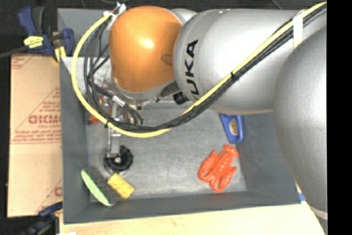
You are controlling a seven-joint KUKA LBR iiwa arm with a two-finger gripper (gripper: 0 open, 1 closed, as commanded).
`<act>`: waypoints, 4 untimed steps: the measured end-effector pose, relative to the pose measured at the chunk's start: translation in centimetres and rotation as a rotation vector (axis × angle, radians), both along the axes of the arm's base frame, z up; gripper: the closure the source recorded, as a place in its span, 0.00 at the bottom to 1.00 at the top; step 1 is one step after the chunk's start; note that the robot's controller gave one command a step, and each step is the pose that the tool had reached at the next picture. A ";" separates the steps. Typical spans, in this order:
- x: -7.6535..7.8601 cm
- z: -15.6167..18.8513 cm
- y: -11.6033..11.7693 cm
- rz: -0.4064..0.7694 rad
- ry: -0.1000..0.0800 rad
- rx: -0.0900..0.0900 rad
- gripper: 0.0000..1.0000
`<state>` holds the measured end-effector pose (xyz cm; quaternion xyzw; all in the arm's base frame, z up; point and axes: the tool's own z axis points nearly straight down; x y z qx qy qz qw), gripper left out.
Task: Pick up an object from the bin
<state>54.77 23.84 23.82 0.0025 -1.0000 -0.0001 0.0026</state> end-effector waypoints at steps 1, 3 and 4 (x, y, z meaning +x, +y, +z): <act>0.1 0.3 -0.1 -0.002 -0.004 0.001 0.00; 0.3 -0.7 -2.4 0.359 -0.010 0.001 0.00; -0.1 -1.4 -2.5 0.308 -0.013 0.002 0.00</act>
Offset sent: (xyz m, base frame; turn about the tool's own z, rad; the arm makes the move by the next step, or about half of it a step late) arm 0.0181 -0.0350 0.0208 -0.5249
